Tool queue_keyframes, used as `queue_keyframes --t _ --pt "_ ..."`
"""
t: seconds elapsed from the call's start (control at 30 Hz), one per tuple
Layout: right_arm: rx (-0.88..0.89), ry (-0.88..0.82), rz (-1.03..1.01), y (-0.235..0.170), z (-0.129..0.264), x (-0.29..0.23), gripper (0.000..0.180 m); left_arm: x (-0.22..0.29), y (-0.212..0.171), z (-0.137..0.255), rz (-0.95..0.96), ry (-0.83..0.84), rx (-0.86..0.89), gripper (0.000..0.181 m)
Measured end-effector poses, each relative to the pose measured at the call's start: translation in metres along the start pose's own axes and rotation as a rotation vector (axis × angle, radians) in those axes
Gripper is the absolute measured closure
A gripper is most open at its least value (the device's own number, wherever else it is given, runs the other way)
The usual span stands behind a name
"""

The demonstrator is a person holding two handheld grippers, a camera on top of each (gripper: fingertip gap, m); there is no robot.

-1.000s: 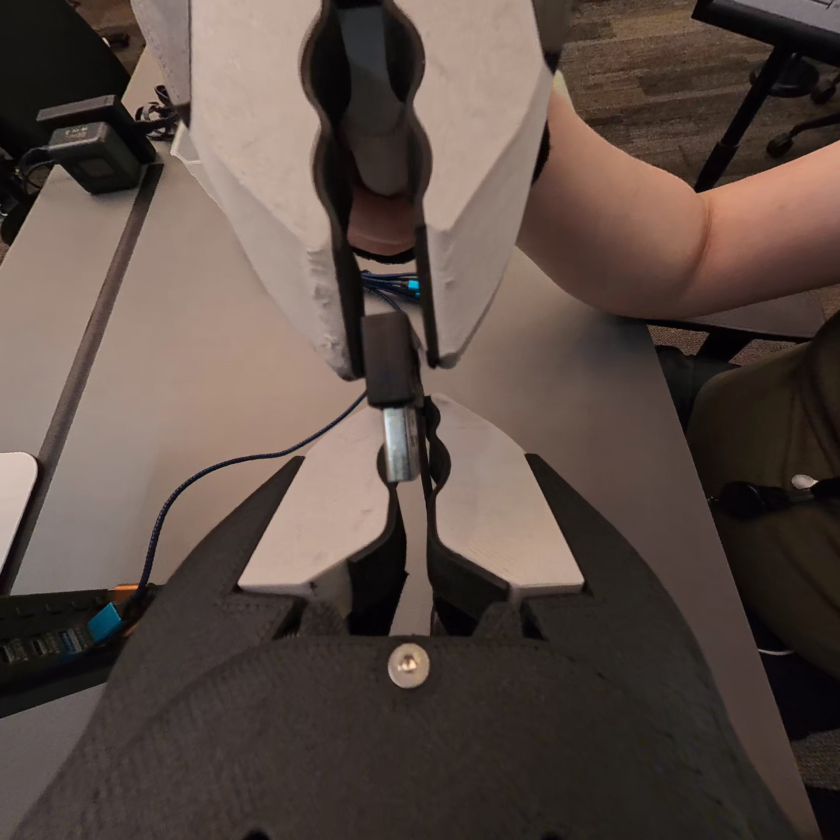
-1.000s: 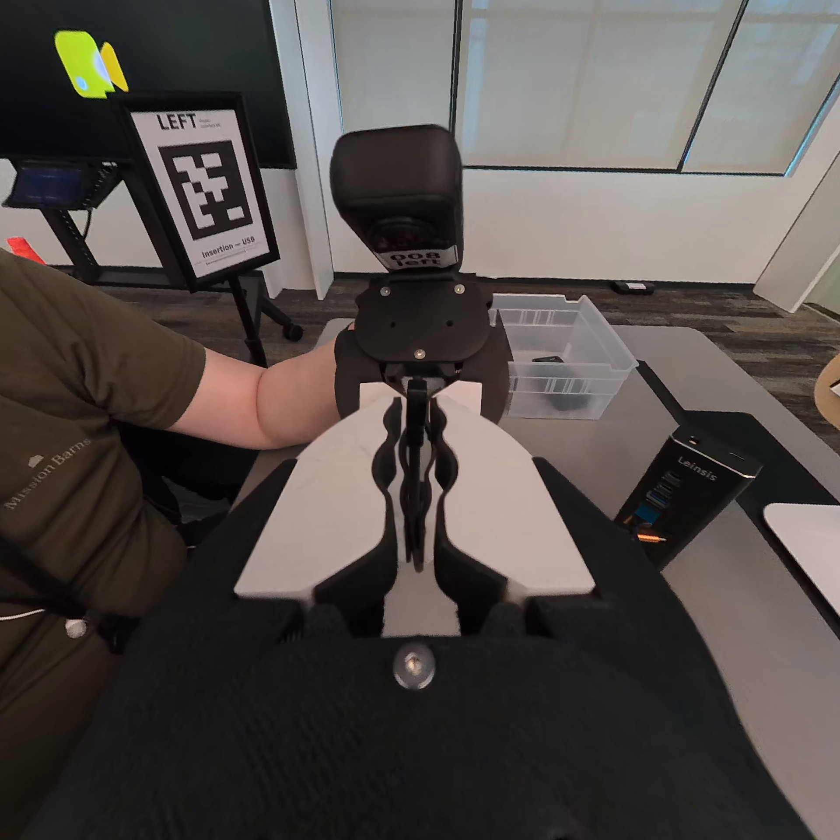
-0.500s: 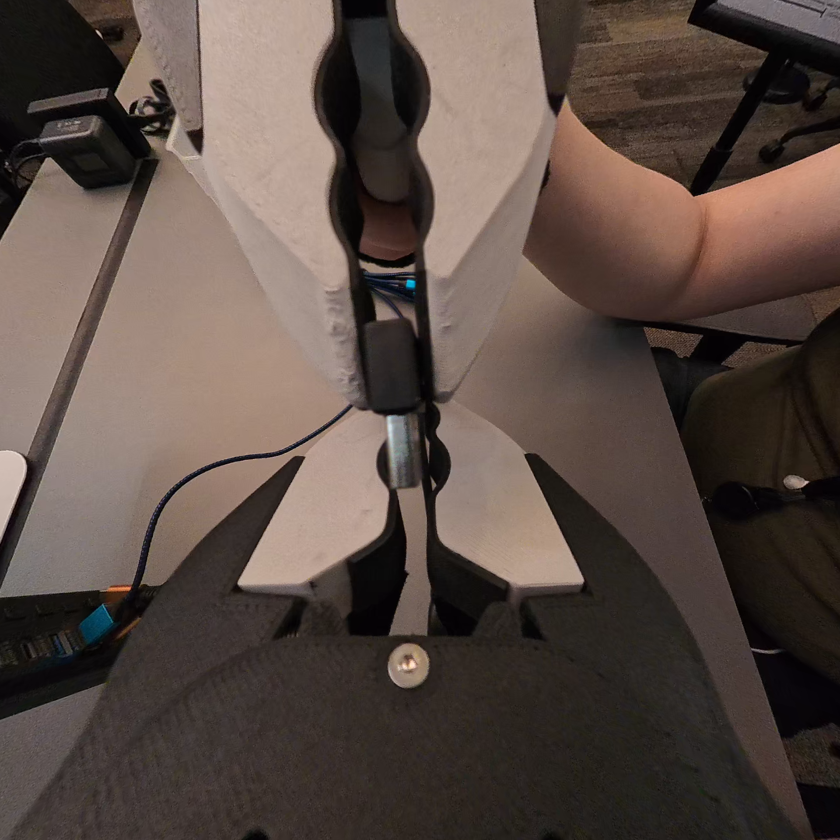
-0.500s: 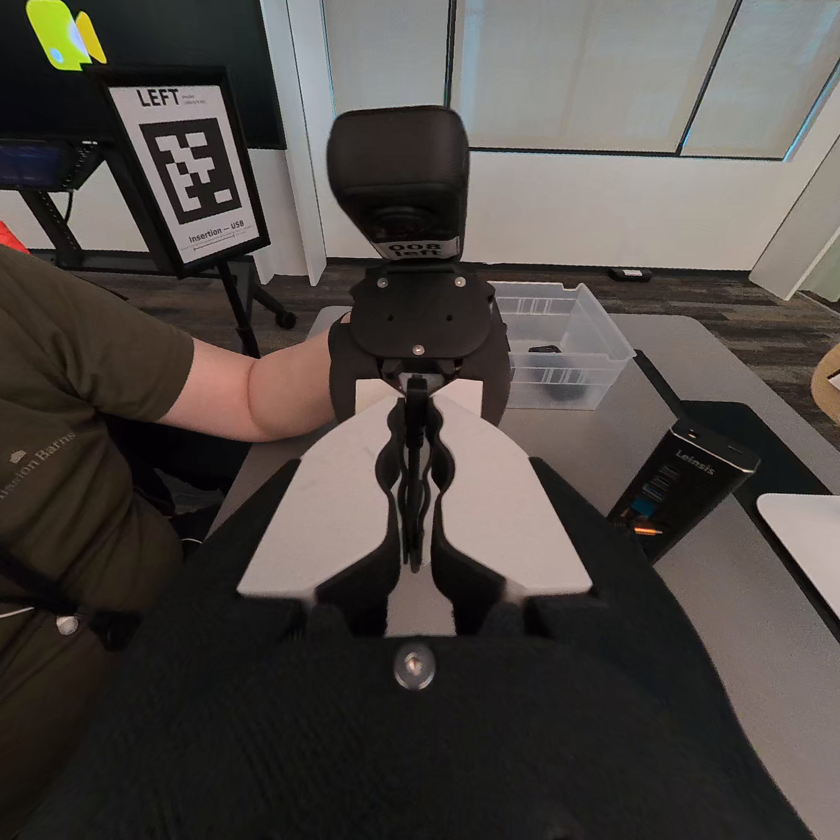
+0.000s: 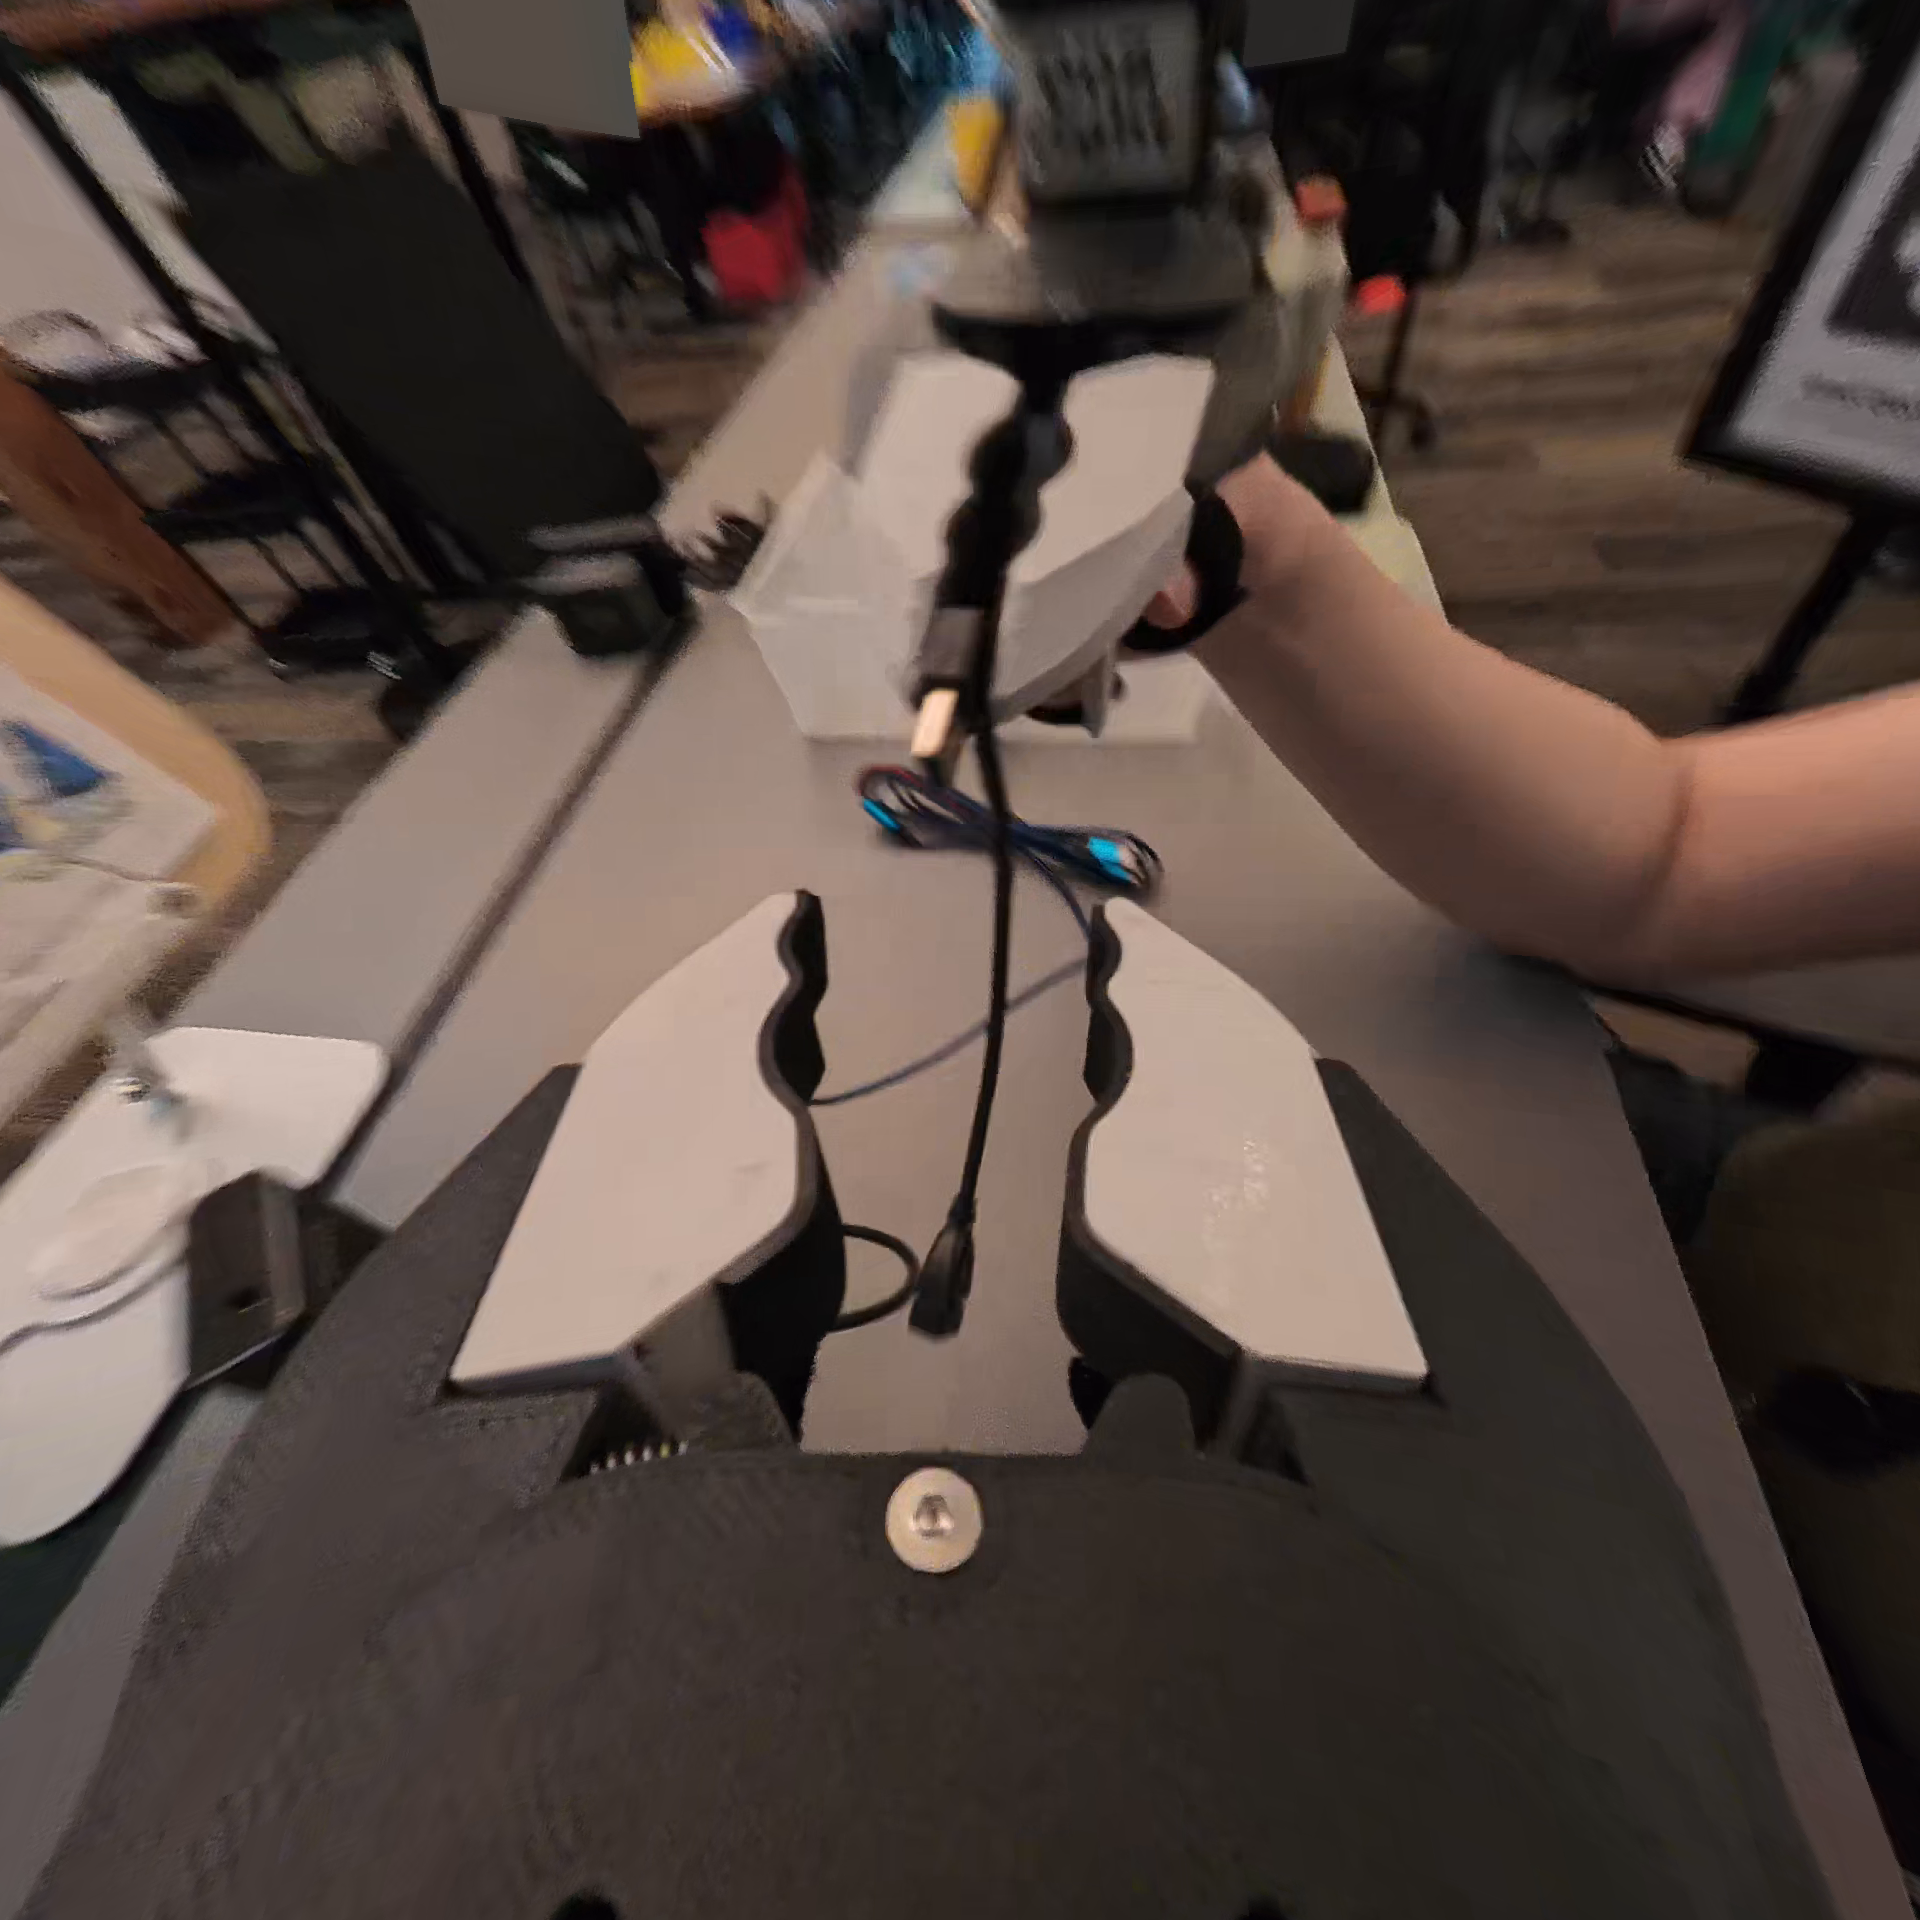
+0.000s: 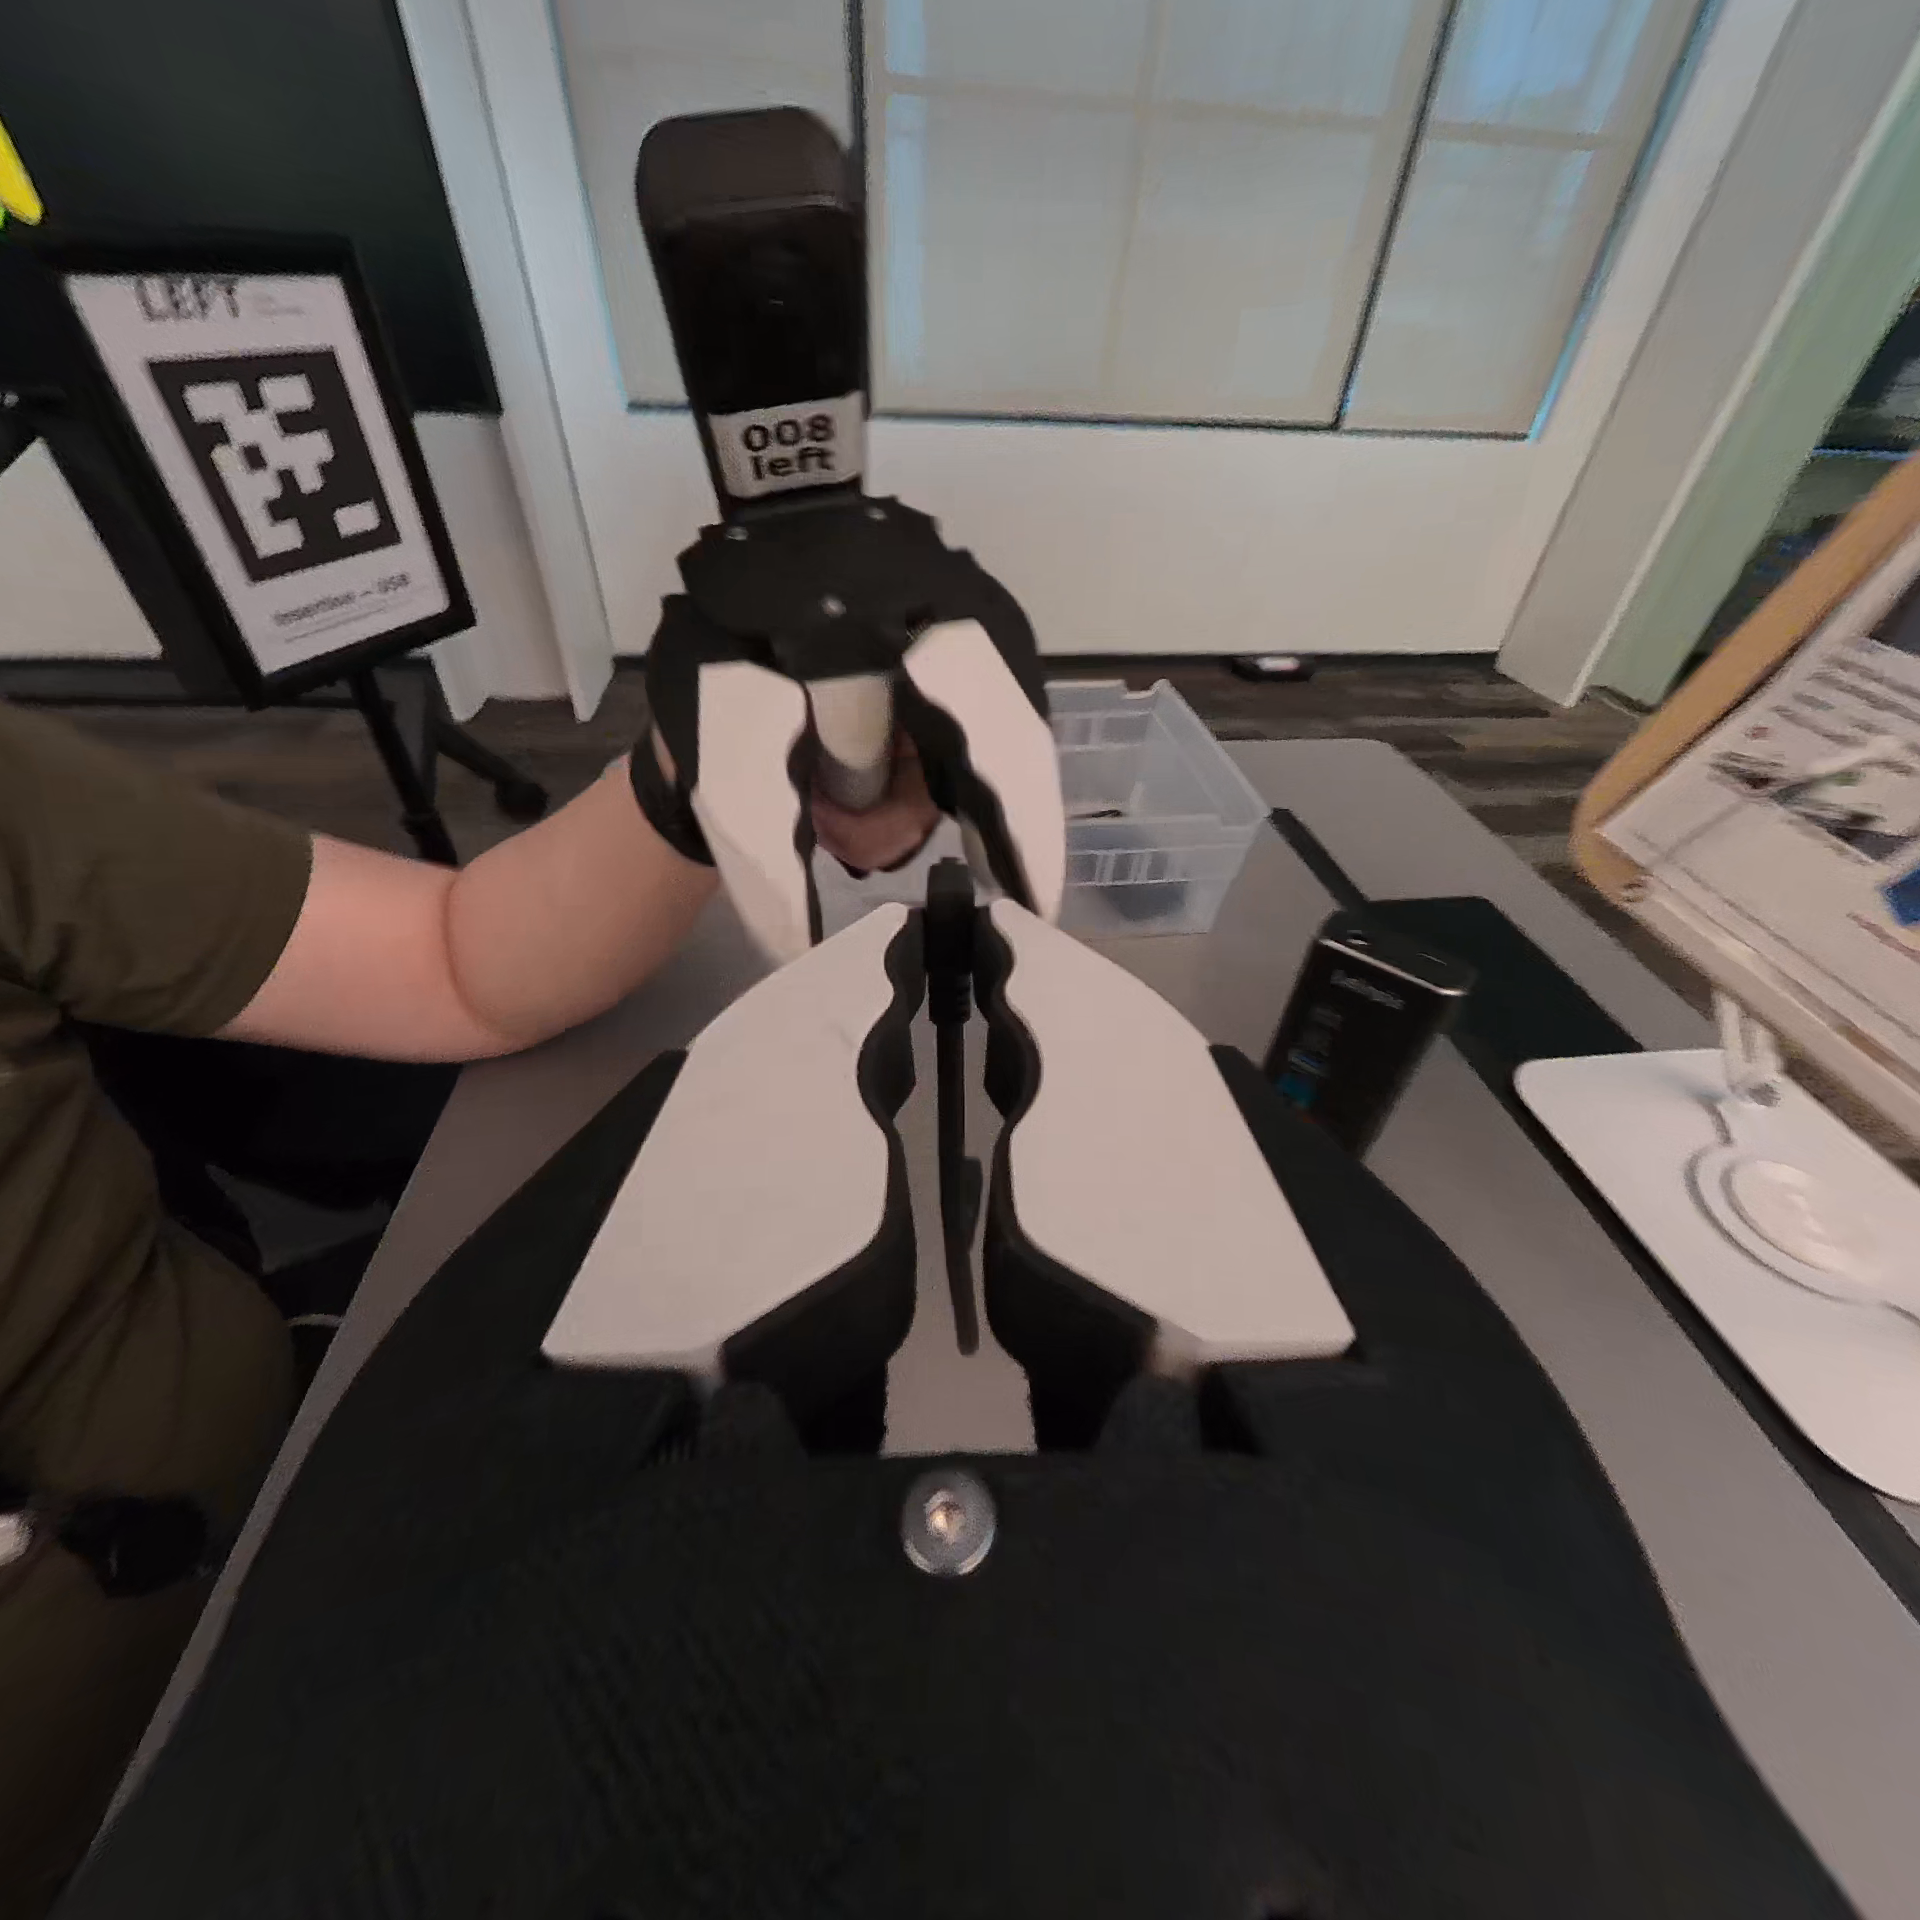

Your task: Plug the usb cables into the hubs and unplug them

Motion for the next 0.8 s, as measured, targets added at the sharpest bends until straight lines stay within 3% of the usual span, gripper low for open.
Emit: queue_keyframes --t 0.1,0.17,0.23,0.3,0.37,0.43,0.53,0.8 --pt "0.110 -0.086 -0.029 0.012 0.033 0.013 0.171 -0.038 0.011 0.045 0.093 0.258 0.204 0.135" --pt "0.205 -0.137 -0.024 0.026 0.056 0.014 0.171 -0.070 -0.008 0.058 0.090 0.498 0.137 0.132" --pt "0.285 -0.183 0.007 0.042 0.075 0.008 0.171 -0.094 -0.040 0.047 0.074 0.603 -0.005 0.121" --pt "0.300 -0.301 0.069 0.052 0.090 0.004 0.171 -0.112 -0.070 0.029 0.123 0.592 -0.032 0.112" --pt "0.262 -0.439 0.151 0.055 0.102 0.002 0.171 -0.120 -0.096 0.018 0.113 0.529 -0.034 0.127" --pt "0.229 -0.523 0.192 0.055 0.111 0.002 0.171 -0.125 -0.120 0.013 0.100 0.489 -0.068 0.119" --pt "0.233 -0.557 0.185 0.054 0.119 0.005 0.171 -0.128 -0.159 0.001 0.170 0.420 -0.221 0.106" --pt "0.223 -0.558 0.160 0.049 0.116 0.015 0.171 -0.135 -0.207 -0.041 0.197 0.483 -0.361 0.129"
Point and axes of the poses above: each gripper's, where its closed fingertips meet, z back along the fingers, y out of its top, x = y × z across the jaws, the point moved 5 cm from there along z, back along the fingers, and after that the axes turned 1 degree about -y, right-handed, at the moved point
